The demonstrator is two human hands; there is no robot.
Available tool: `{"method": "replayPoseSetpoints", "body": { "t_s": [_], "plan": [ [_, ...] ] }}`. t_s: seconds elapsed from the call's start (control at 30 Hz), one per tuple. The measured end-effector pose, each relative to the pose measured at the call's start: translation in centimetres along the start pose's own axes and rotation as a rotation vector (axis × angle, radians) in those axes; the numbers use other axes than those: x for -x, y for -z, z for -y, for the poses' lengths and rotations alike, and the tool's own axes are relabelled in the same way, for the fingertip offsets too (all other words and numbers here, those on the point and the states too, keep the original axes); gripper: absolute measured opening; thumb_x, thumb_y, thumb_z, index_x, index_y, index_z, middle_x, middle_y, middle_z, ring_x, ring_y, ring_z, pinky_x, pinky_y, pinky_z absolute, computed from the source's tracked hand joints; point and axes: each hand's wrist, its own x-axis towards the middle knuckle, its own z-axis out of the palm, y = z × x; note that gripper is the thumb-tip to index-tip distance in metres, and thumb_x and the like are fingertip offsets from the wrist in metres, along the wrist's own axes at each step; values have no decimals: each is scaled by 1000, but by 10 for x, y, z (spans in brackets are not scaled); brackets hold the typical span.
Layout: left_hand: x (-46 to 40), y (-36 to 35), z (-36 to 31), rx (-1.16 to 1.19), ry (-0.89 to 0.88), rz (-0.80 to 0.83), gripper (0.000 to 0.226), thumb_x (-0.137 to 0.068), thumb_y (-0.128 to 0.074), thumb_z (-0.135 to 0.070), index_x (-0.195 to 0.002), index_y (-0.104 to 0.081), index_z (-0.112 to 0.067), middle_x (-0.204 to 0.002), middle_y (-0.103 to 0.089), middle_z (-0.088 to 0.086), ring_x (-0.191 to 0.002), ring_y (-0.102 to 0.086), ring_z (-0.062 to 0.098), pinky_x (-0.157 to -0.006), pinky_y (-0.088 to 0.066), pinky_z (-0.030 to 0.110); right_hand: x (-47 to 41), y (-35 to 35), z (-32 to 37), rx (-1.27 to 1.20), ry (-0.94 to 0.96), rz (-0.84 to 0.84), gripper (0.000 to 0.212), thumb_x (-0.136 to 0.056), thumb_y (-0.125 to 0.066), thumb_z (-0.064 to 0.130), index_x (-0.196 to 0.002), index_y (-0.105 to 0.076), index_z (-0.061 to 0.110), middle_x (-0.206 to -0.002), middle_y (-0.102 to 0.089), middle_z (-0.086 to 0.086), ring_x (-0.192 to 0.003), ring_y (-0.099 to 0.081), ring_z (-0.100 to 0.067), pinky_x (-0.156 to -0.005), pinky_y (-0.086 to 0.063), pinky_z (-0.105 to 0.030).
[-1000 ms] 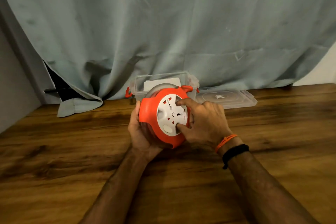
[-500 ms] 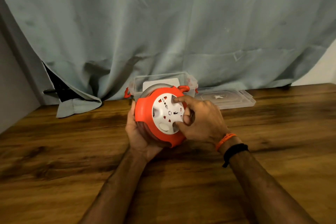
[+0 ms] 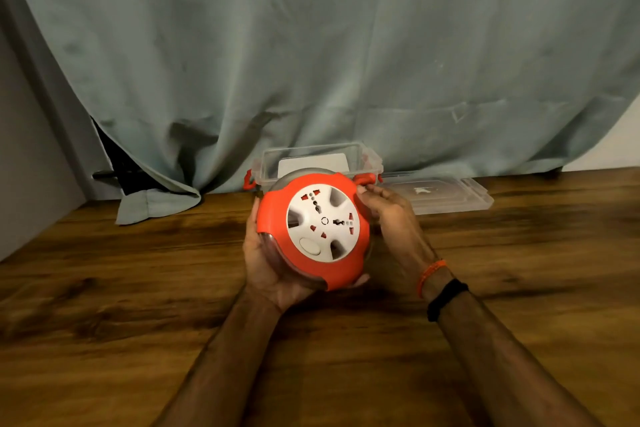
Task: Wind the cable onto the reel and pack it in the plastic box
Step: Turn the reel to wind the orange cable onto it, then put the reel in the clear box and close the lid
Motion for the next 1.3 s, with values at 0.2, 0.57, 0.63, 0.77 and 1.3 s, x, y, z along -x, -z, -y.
{"method": "replayPoseSetpoints", "body": {
  "t_s": [0.2, 0.57, 0.63, 0.77, 1.3],
  "plan": [
    [3, -2, 0, 9, 132, 54, 93, -74, -37, -89, -141, -55, -26, -149, -49, 18, -131, -48, 49, -100, -23, 80, 4, -7, -4, -111, 102, 70, 49, -93, -57, 27, -140, -45, 26, -136, -57, -3, -123, -55, -26, -105, -43, -51],
    [20, -5, -10, 6, 204, 103, 94, -76, -34, -88, -140, -57, -23, -148, -49, 23, -129, -46, 55, -94, -20, 84, 13, -5, -9, -100, 133, 47, 45, -90, -62, 10, -134, -54, 16, -127, -64, -5, -109, -65, -19, -83, -58, -32],
    [27, -8, -13, -11, 204, 7, 94, -75, -36, -89, -137, -60, -21, -146, -50, 25, -127, -48, 57, -91, -23, 86, 16, -11, -11, -137, 96, 36, 43, -90, -61, 5, -131, -55, 14, -126, -65, -6, -111, -64, -22, -91, -56, -38],
    [43, -20, -19, -33, 178, -289, 93, -76, -35, -89, -121, -73, -16, -133, -60, 29, -116, -56, 59, -81, -34, 87, 24, -27, -13, -251, 11, 13, 43, -90, -58, -2, -132, -55, 6, -130, -62, -10, -116, -61, -25, -98, -51, -44],
    [124, -38, -37, -545, -456, -1210, 47, -86, -50, 19, -130, -59, 3, -125, -65, 25, -87, -65, 29, -45, -56, 22, 62, -107, -35, -35, -185, -57, 51, -92, -58, 13, -141, -46, 18, -132, -59, -3, -104, -65, -21, -90, -56, -42]
  ]
}}
